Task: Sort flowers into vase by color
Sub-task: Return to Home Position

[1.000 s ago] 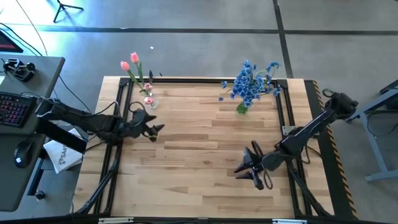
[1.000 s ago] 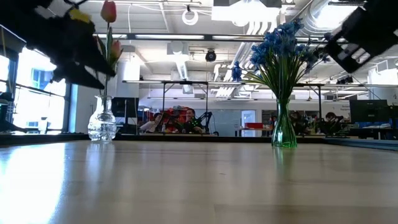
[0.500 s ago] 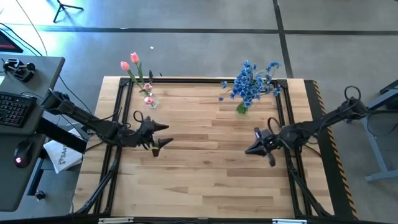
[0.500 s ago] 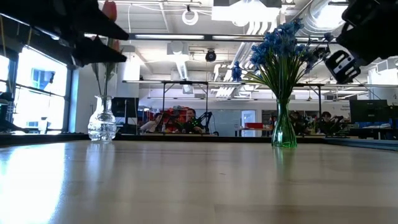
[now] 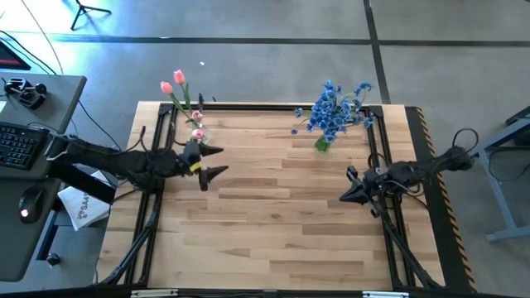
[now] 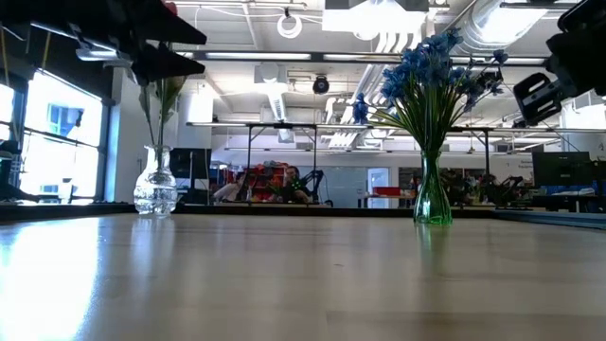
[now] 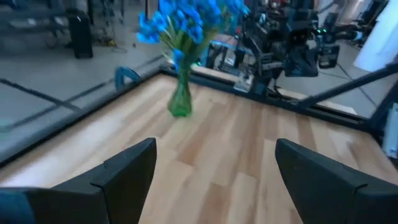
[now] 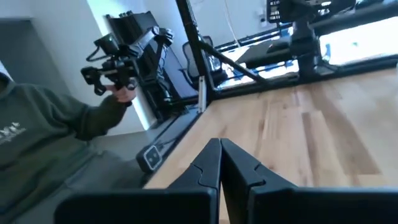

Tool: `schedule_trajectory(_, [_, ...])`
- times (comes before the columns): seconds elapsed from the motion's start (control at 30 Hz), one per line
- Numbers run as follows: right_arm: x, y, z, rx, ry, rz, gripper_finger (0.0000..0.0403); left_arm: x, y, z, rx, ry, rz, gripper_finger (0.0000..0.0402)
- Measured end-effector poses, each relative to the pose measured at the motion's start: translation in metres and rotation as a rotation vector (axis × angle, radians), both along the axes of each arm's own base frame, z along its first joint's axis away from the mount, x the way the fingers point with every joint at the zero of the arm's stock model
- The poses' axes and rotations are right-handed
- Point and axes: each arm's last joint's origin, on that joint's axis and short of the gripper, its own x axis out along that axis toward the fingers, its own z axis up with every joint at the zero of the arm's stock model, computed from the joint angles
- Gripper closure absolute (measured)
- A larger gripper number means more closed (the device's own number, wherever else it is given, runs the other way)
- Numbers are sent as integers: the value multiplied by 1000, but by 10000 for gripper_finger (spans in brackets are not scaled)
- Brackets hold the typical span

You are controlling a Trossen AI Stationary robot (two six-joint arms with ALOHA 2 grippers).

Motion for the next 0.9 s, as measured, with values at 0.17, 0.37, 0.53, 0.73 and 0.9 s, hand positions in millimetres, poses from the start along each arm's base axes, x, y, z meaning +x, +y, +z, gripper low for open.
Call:
schedule_trajectory(0.17, [-4, -4, 2, -43, -33, -25, 402, -16, 8, -9, 29, -29, 17, 87])
schedule_trajectory(0.37, [-3, -7, 1, -39, -10, -38, 403, -41, 11, -32, 37, -116, -91, 87])
schedule_trajectory(0.53, [-3, -7, 1, -59, -25, -13, 403, -60, 11, -37, 57, -245, -224, 87])
schedule_trajectory(0.73, [-5, -5, 4, -95, -25, 73, 403, -77, 12, -44, 78, -321, -248, 87])
schedule_trajectory(0.9, [-9, -9, 10, -107, 44, 30, 403, -76, 12, -50, 86, -279, -253, 87])
